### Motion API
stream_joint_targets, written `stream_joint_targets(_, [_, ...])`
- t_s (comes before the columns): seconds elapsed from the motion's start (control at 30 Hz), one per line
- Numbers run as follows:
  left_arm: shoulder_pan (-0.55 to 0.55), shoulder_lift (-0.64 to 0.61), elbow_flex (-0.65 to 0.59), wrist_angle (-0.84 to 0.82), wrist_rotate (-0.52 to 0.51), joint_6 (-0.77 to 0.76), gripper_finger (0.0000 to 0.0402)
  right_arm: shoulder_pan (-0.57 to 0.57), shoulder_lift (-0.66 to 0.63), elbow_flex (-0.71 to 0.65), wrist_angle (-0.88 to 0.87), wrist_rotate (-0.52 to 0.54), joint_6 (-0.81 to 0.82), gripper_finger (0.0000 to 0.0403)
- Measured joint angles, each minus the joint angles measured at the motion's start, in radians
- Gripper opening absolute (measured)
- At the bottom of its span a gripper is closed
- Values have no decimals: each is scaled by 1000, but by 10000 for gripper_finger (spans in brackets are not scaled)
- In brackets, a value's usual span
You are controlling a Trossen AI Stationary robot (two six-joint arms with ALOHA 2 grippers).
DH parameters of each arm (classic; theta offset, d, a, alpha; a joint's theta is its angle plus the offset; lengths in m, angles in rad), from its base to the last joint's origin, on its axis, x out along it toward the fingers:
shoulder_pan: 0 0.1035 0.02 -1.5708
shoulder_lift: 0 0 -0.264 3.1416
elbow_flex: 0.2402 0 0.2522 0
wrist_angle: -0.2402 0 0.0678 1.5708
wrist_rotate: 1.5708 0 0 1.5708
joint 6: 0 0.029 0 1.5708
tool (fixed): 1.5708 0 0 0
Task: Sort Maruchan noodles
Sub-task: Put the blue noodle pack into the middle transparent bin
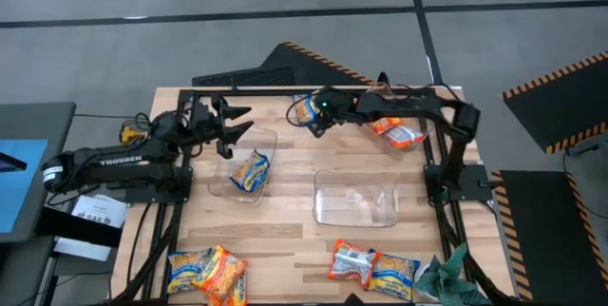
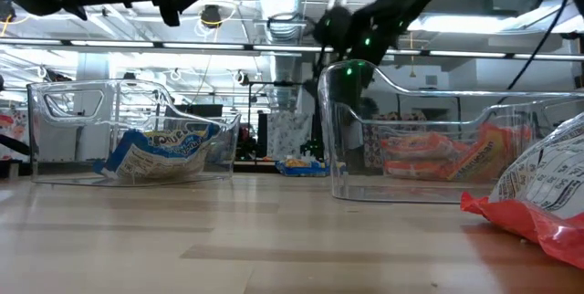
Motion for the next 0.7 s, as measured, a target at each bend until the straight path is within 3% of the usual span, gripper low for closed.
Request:
stream_joint_targets(0.13, [0, 17, 0, -22, -2, 1, 192, -21, 51, 1, 1, -68, 1, 224])
stream_joint_targets(0.7, [0, 41, 0, -40, -2, 2, 192, -90, 97, 2, 92, -64, 63, 209])
